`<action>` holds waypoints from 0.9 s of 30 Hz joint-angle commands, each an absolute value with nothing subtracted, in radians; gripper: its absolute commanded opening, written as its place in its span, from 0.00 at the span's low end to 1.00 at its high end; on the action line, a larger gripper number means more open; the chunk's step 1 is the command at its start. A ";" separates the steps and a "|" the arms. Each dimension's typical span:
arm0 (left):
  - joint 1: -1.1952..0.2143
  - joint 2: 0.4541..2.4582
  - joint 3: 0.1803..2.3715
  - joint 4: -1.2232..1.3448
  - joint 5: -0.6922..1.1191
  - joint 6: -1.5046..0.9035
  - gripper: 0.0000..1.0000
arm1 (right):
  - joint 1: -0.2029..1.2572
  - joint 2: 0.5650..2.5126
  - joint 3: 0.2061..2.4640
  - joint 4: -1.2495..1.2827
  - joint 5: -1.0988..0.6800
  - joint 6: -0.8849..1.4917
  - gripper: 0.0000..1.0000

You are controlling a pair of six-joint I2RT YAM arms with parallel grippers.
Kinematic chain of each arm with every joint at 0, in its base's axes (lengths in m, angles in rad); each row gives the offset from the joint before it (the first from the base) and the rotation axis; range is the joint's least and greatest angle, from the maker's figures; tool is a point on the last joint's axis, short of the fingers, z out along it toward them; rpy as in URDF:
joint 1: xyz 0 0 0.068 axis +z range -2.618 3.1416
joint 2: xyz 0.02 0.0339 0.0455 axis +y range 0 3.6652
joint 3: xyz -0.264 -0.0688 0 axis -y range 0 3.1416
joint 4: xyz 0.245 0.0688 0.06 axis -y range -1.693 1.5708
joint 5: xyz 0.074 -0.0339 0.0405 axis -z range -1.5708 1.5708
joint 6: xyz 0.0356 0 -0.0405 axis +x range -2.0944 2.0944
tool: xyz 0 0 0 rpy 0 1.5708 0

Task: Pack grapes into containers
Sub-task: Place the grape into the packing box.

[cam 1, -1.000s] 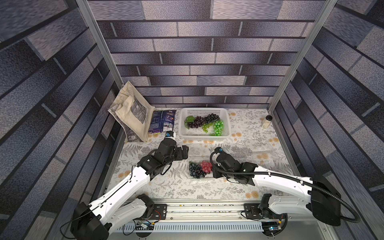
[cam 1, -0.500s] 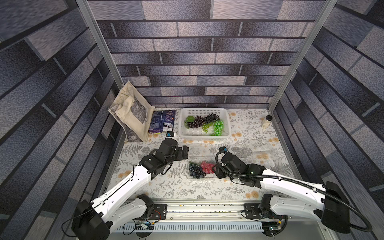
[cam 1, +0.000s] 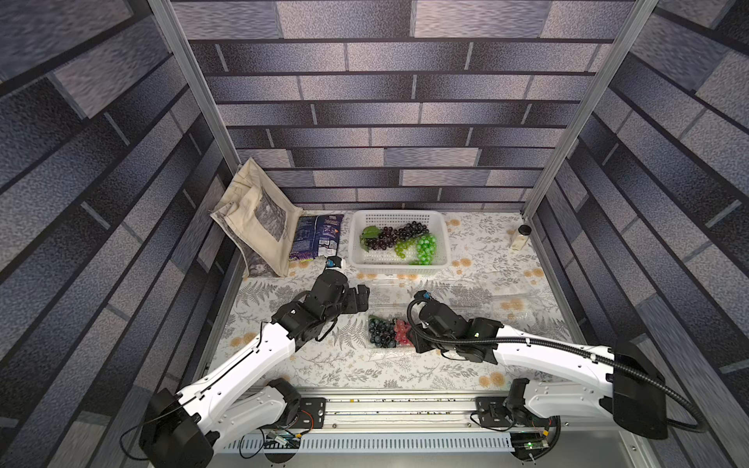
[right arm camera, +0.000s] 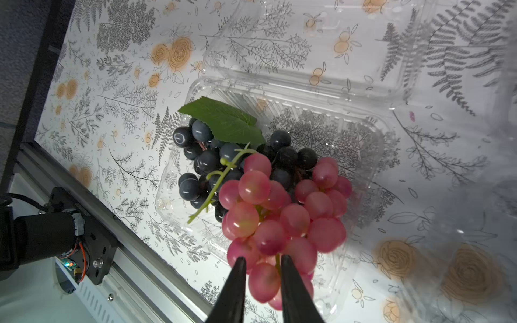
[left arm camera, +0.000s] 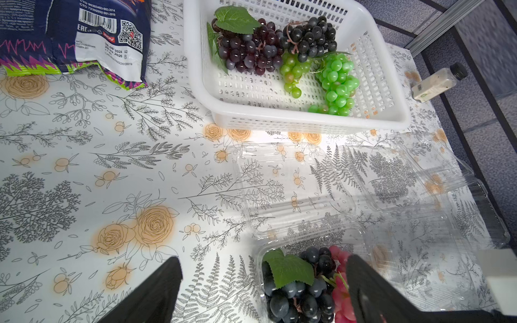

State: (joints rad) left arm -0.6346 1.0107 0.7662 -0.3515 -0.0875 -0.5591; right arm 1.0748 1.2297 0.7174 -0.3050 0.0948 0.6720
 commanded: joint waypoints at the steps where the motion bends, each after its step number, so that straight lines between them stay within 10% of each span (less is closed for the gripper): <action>1: -0.639 1.009 0.757 -0.351 -0.109 -0.570 0.94 | 1.091 1.267 0.746 -0.288 0.086 0.677 0.24; 16: -0.645 1.017 0.755 -0.337 -0.096 -0.565 0.94 | 1.094 1.358 0.801 -0.267 0.079 0.681 0.27; 27: -0.641 1.033 0.752 -0.430 -0.108 -0.597 0.94 | 1.046 1.069 0.820 -0.460 0.201 0.594 0.55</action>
State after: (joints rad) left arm -0.6365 1.0248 0.7662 -0.3862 -0.0906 -0.5636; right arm 1.0737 1.0958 0.8131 -0.3672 0.1505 0.6334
